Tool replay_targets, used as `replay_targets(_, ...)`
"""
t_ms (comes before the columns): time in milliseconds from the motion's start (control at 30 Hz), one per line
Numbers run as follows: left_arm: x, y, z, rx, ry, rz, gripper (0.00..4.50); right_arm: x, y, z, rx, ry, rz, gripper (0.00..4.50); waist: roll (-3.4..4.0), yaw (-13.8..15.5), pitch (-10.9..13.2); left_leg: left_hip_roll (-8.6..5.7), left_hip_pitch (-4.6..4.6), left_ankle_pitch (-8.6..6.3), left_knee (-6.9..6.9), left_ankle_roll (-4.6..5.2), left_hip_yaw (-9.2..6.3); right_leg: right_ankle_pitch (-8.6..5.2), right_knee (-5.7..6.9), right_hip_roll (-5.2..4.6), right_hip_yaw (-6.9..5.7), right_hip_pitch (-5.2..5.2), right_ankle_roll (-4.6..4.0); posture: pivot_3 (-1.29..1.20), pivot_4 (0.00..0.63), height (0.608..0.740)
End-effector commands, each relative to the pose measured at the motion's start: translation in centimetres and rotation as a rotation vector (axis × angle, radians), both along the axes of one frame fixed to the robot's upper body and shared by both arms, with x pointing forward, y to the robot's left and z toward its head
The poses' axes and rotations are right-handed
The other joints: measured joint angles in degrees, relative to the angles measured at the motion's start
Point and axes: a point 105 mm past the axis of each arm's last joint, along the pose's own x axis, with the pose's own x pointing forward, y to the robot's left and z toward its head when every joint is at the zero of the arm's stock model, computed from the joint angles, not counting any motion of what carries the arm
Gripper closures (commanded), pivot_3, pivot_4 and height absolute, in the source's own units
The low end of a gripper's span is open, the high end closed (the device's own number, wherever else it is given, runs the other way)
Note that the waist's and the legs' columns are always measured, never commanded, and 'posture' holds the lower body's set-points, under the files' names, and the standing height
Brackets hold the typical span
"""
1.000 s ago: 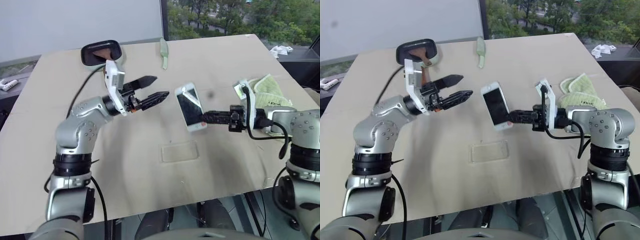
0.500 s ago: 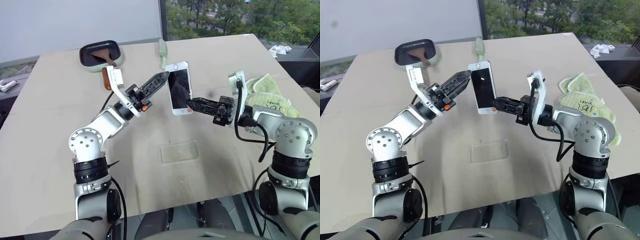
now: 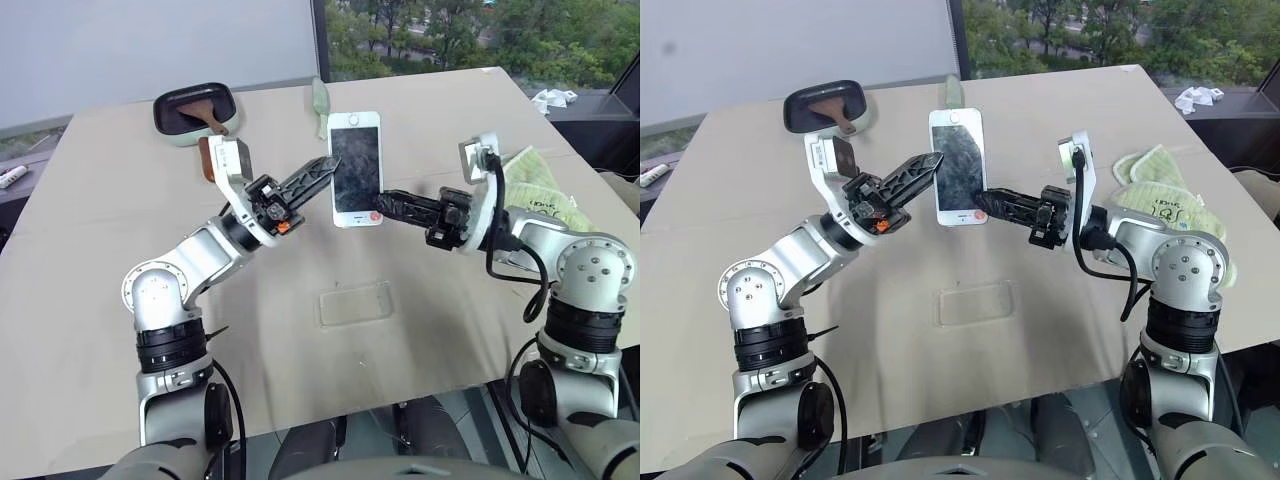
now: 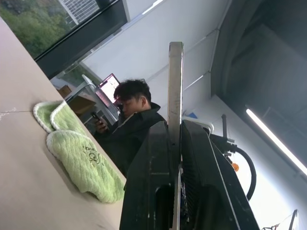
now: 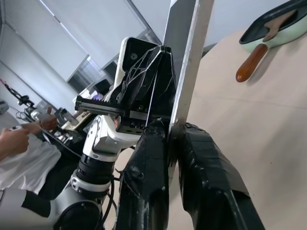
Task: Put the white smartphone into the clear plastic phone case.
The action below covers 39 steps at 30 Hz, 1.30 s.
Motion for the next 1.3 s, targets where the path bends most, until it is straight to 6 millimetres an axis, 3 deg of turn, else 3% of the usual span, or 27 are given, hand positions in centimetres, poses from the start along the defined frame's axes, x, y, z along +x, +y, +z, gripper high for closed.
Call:
replay_targets(33,-0.8,-0.6,0.7,0.025,-0.051,-0.037,4.5,-0.8,0.1,1.4,-0.006,-0.068,0.037,2.19,0.0,0.0,0.0,0.0,0.0,0.0,0.0,0.0,0.0,0.0,0.0,0.0,0.0,0.0,0.0,0.0,0.15,0.74)
replay_targets(133,-1.3,-0.7,0.5,0.108,-0.094,-0.083,4.5,-0.4,-0.7,0.5,-0.104,-0.061,0.033,0.73,0.0,-0.1,0.0,0.0,0.0,0.0,-0.02,0.0,0.01,0.0,0.0,0.01,0.01,-0.02,0.0,0.0,0.15,0.74)
replay_targets(333,-2.8,-0.5,-0.8,0.369,-0.242,-0.236,4.5,0.1,-3.7,-1.4,-0.434,-0.249,0.077,0.73,0.0,-0.1,0.0,-0.01,0.02,0.0,-0.09,0.0,0.15,-0.01,-0.04,0.08,-0.03,-0.03,0.0,0.0,0.15,0.74)
replay_targets(467,-3.7,0.2,-2.3,0.551,-0.325,-0.386,4.5,2.0,-6.3,-2.5,-0.8,-0.601,0.111,0.73,0.0,0.0,0.0,-0.01,0.06,-0.01,-0.15,0.01,0.32,-0.01,-0.08,0.17,-0.02,-0.04,0.01,0.0,0.15,0.74)
replay_targets(533,-3.0,0.3,-2.1,0.578,-0.346,-0.394,4.5,3.4,-6.4,-1.4,-0.935,-0.84,0.112,0.73,0.0,-0.1,0.0,0.01,0.09,-0.01,-0.17,0.01,0.36,-0.01,-0.09,0.17,0.01,-0.04,0.02,0.0,0.15,0.74)
replay_targets(600,-2.7,0.2,-1.8,0.589,-0.355,-0.438,4.5,3.9,-5.0,0.6,-1.003,-1.136,0.139,0.73,-0.02,-0.1,0.0,0.05,0.1,-0.01,-0.17,0.0,0.39,-0.01,-0.07,0.11,0.06,-0.06,0.03,0.0,0.15,0.74)
replay_targets(700,-2.1,0.1,-1.5,0.585,-0.348,-0.453,4.5,3.4,-4.4,1.0,-1.078,-1.36,0.232,0.01,-0.02,-0.1,0.0,0.1,0.06,-0.01,-0.25,-0.01,0.39,-0.01,-0.07,0.11,0.07,-0.17,0.03,0.0,0.15,0.74)
replay_targets(767,-1.5,0.1,-1.5,0.579,-0.331,-0.439,4.5,2.6,-4.9,0.1,-1.175,-1.418,0.344,0.01,-0.02,0.3,0.0,0.1,0.02,-0.01,-0.23,-0.01,0.32,-0.01,-0.1,0.1,0.0,-0.18,0.02,0.0,0.15,0.74)
replay_targets(867,-1.3,0.1,-1.7,0.583,-0.316,-0.452,4.5,1.1,-4.0,0.5,-1.137,-1.489,0.404,0.01,-0.04,0.3,0.1,-0.01,-0.21,-0.01,-0.11,-0.01,0.14,-0.01,-0.21,0.09,-0.16,-0.24,0.02,0.0,0.15,0.74)
replay_targets(1000,-1.1,-0.1,-2.0,0.593,-0.32,-0.469,4.5,-0.7,-3.9,-0.5,-1.136,-1.406,0.493,0.01,-0.04,0.2,0.1,-0.02,-0.33,-0.01,-0.09,-0.01,0.03,-0.01,-0.15,0.04,-0.15,-0.38,0.02,0.0,0.15,0.74)
replay_targets(1300,-0.9,-0.4,-2.9,0.646,-0.307,-0.505,4.5,-0.6,-1.2,-0.1,-1.142,-1.41,0.479,0.01,-0.04,0.1,0.1,-0.03,-0.26,-0.01,-0.07,-0.01,0.05,-0.01,-0.02,0.08,-0.05,-0.4,0.02,0.0,0.15,0.74)
